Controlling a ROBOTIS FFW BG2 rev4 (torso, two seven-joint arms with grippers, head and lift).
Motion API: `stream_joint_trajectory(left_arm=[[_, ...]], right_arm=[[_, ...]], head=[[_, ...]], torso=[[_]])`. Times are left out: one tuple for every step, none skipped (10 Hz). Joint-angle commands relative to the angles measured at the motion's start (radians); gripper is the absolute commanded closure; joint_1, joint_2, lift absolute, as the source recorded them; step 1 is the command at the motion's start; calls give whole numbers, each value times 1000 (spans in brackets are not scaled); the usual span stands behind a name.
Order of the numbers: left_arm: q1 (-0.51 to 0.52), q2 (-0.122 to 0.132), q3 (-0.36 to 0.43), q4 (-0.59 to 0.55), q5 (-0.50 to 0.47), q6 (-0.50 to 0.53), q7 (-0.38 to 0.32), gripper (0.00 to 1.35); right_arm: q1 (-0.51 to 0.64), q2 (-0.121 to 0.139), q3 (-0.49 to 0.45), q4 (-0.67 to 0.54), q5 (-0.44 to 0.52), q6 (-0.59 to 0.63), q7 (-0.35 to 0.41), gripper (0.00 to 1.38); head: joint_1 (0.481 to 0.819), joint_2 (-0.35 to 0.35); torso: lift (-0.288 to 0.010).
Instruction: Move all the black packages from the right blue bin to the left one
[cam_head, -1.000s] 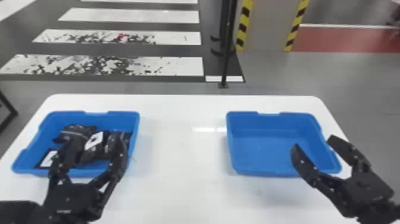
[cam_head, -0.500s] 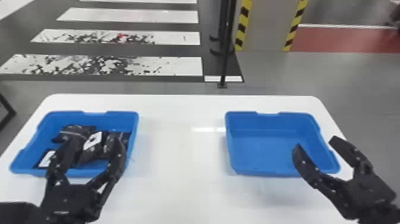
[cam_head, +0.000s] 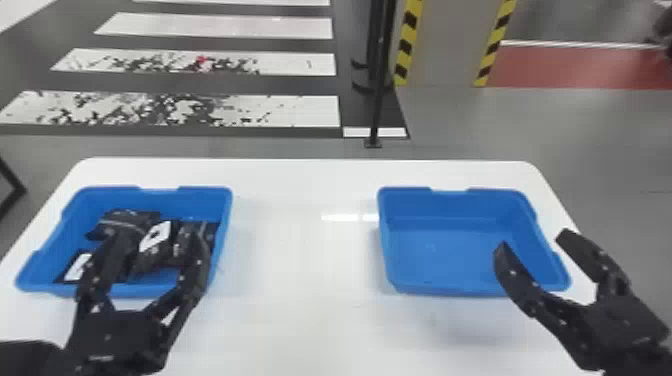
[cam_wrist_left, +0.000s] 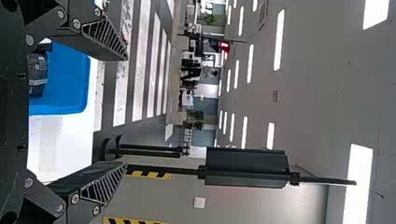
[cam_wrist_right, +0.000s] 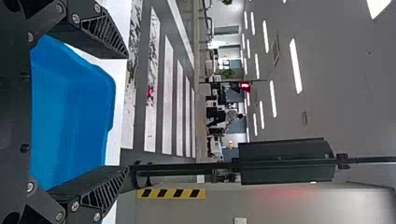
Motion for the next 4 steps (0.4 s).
stream_joint_trajectory(left_arm=[[0, 0, 1, 0, 0, 0, 0, 257], [0, 0, 1, 0, 0, 0, 0, 256], [0, 0, 1, 0, 0, 0, 0, 256], [0, 0, -1, 0, 0, 0, 0, 256]], right_arm=[[0, 0, 0, 0, 0, 0, -1, 194], [0, 0, 0, 0, -2, 0, -1, 194], [0, 0, 0, 0, -2, 0, -1, 194], [0, 0, 0, 0, -2, 0, 1, 194]], head=[[695, -39], [695, -39], [695, -38], [695, -38]], torso=[[-140], [-140], [-140], [-140]])
